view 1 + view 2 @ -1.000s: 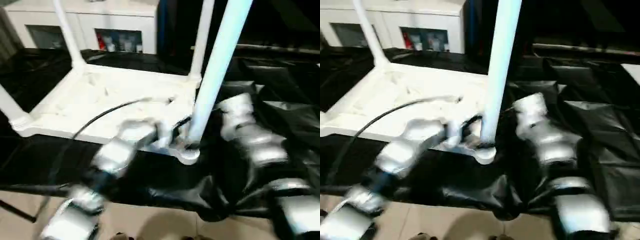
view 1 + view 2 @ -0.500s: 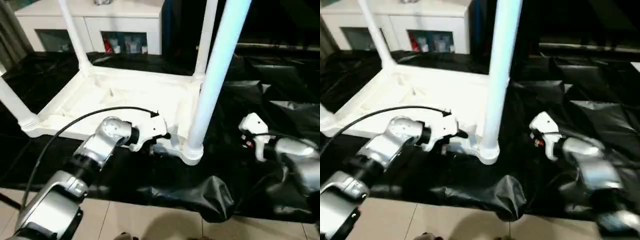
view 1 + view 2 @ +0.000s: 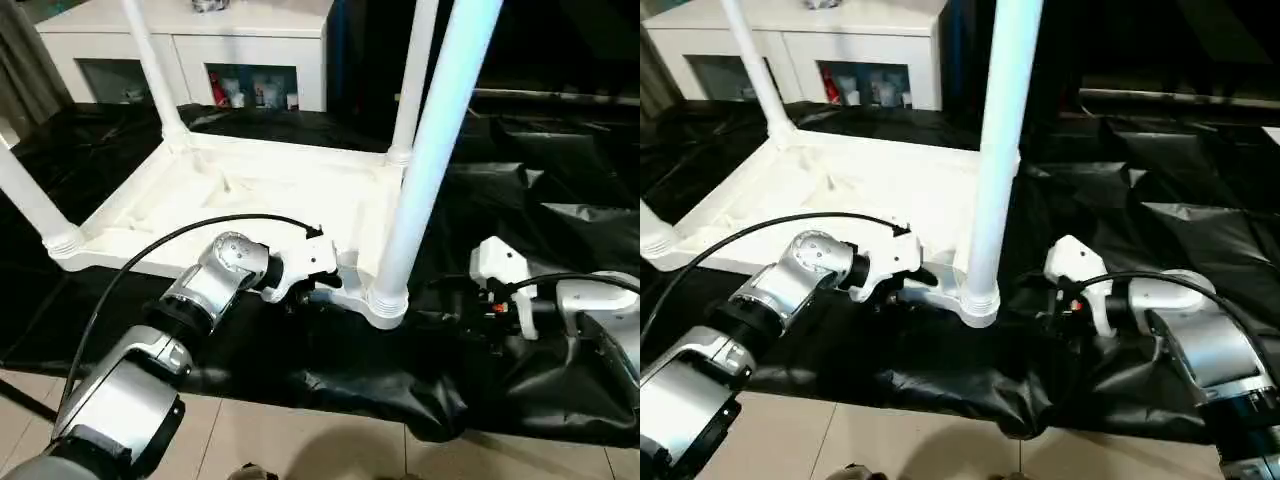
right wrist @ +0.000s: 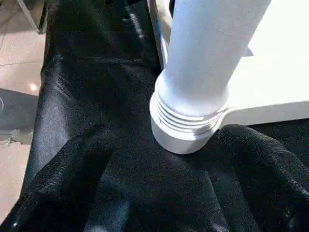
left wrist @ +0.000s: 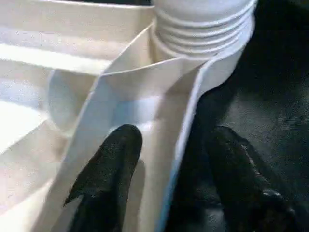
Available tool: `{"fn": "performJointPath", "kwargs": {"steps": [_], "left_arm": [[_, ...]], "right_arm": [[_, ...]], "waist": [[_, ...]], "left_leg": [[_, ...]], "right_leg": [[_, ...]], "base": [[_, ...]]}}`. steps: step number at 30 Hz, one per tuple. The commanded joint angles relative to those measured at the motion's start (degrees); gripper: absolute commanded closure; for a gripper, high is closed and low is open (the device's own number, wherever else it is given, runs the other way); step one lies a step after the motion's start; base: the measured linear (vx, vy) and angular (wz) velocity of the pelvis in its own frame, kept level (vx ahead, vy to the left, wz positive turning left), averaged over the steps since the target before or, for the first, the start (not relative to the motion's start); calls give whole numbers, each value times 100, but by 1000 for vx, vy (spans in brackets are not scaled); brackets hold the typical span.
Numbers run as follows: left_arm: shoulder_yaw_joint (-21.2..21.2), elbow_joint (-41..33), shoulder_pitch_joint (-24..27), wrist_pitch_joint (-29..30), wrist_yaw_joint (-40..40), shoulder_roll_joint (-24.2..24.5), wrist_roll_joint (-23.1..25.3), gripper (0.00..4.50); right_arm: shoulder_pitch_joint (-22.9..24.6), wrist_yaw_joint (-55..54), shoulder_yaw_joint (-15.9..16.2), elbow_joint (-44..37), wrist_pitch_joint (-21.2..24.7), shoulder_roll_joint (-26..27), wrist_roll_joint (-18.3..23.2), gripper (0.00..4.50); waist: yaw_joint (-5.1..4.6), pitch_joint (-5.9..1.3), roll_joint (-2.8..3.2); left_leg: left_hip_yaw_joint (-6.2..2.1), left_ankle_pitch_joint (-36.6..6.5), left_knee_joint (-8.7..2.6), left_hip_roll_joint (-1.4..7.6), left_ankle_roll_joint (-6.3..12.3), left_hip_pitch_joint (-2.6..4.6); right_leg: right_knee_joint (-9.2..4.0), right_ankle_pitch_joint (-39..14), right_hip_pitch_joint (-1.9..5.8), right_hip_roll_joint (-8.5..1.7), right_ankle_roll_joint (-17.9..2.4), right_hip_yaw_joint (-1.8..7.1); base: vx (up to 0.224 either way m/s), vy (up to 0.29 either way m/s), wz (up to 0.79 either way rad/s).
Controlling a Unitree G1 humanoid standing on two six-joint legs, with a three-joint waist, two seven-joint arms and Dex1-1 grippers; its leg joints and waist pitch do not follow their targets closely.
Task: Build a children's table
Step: Rotate table base
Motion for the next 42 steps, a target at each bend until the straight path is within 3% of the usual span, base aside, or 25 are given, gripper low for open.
{"fn": "performJointPath", "kwargs": {"steps": [1,5,13,15,16,18,20,24,26,27,30,34,35,38,42], "left_arm": [[72,226,-149,-182,238,-54,106,244],[135,632,-273,-384,493,-157,227,257],[160,1031,-400,-318,507,-246,307,330],[286,1085,-452,-62,470,-306,202,338],[425,1069,-500,368,328,-356,38,340],[503,1029,-570,933,178,-367,-64,361],[623,1017,-626,1435,507,-397,-102,368],[674,943,-599,1825,570,-415,-120,382],[682,860,-533,1951,631,-406,-89,391],[738,661,-443,2246,738,-410,-71,391],[766,49,-170,2654,802,-402,-42,410],[742,-397,125,2525,797,-374,-56,432],[713,-747,391,2532,734,-347,-109,437],[711,-894,483,2695,739,-342,-128,446],[852,-1379,732,3116,946,-397,-225,449]], "right_arm": [[-1,-14,53,-199,121,-55,8,40],[6,-32,49,-303,251,-69,5,40],[-91,8,87,-238,279,-94,-60,40],[-115,-5,100,-218,275,-65,-77,40],[-139,-68,110,-174,242,-20,-123,40],[-194,-337,89,-31,189,98,-249,40],[-264,-672,59,183,53,214,-436,40],[-330,-1000,-14,409,30,350,-537,40],[-368,-1218,-72,553,14,446,-599,40],[-414,-1431,-127,708,9,551,-649,40],[-500,-1755,-148,975,-42,727,-768,40],[-524,-1976,-138,1064,-91,907,-805,40],[-500,-2102,-116,1117,-141,1063,-802,40],[-478,-2131,-108,1140,-165,1119,-793,40],[-448,-2229,-117,1273,-255,1311,-767,40]], "waist": [[19,-428,-115],[23,-438,-134],[30,-416,-170],[34,-410,-163],[32,-413,-164],[21,-413,-145],[-19,-416,-149],[-66,-435,-159],[-95,-445,-170],[-111,-454,-212],[-151,-463,-208],[-149,-463,-203],[-159,-453,-209],[-175,-433,-183],[-184,-411,-236]], "left_leg": [[0,-1571,-380,35,314,67],[1,-1478,-371,34,345,57],[8,-1469,-366,16,352,55],[12,-1504,-364,24,347,83],[10,-1511,-365,27,343,82],[-1,-1433,-375,20,308,44],[-3,-1421,-377,8,273,32],[0,-1225,-354,-14,335,0],[-1,-1174,-347,-22,380,-10],[4,-1105,-339,-26,409,-21],[22,-887,-320,-10,500,-16],[26,-881,-323,15,582,5],[24,-933,-336,22,577,5],[41,-1164,-346,25,502,56],[33,-1323,-374,33,395,51]], "right_leg": [[-562,-2319,310,-206,-870,140],[-533,-2069,332,-212,-931,143],[-580,-2472,319,-223,-794,134],[-601,-2560,292,-226,-812,133],[-597,-2572,296,-230,-810,134],[-563,-2437,323,-236,-871,129],[-557,-2371,324,-226,-899,122],[-518,-1948,366,-212,-1022,118],[-507,-1799,384,-211,-1073,114],[-495,-1670,396,-206,-1107,111],[-447,-1298,383,-205,-1313,125],[-430,-1194,383,-209,-1392,134],[-443,-1313,377,-212,-1336,127],[-491,-1701,329,-207,-1251,145],[-517,-2196,316,-223,-1037,142]], "base": [[0,0,0],[0,0,0],[0,0,0],[0,0,0],[0,0,0],[0,0,0],[0,0,0],[0,0,0],[0,0,0],[0,0,0],[0,0,0],[0,0,0],[0,0,0],[0,0,0],[0,0,0]]}}
